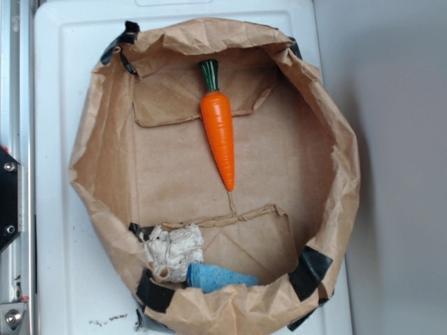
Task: Grab the carrot.
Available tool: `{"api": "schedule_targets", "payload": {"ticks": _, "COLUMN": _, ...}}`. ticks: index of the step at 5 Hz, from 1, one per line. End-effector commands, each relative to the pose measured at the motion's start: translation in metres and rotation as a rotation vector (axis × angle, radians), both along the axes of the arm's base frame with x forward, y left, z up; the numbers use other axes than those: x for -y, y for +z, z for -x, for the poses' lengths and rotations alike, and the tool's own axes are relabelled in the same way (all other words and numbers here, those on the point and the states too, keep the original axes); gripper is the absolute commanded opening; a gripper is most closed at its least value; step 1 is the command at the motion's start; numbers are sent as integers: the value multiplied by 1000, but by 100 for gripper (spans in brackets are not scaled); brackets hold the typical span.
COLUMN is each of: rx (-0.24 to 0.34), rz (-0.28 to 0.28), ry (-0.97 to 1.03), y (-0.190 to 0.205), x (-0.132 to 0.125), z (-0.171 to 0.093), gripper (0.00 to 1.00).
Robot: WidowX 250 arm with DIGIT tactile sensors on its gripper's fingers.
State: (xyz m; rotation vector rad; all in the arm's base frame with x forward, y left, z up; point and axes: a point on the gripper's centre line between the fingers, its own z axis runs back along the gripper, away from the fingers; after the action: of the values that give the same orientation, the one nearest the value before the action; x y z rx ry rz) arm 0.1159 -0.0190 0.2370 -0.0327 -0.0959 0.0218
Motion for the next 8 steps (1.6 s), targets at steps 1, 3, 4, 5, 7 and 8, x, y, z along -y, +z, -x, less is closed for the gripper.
{"api": "schedule_targets", "payload": {"ticks": 1, "rx": 0, "rz": 0, "ry": 0, "y": 0, "x": 0, "z": 0, "gripper": 100}}
{"api": "schedule_targets", "payload": {"ticks": 3, "rx": 53, "rz": 2, "ry": 85, "y": -4, "x": 42, "z": -42, "gripper": 100}}
{"api": "schedule_targets", "payload": {"ticks": 4, "rx": -8, "rz": 8, "ry": 20, "y": -11, "x": 49, "z": -45, "gripper": 100}}
{"api": "schedule_targets", "payload": {"ticks": 5, "rx": -39, "rz": 28, "ry": 53, "y": -20, "x": 28, "z": -95, "gripper": 100}}
{"api": "schedule_targets", "payload": {"ticks": 7, "rx": -39, "rz": 28, "ry": 53, "y": -20, "x": 28, "z": -95, "gripper": 100}}
{"api": "schedule_targets", "payload": {"ticks": 8, "rx": -39, "rz": 28, "ry": 53, "y": -20, "x": 28, "z": -95, "gripper": 100}}
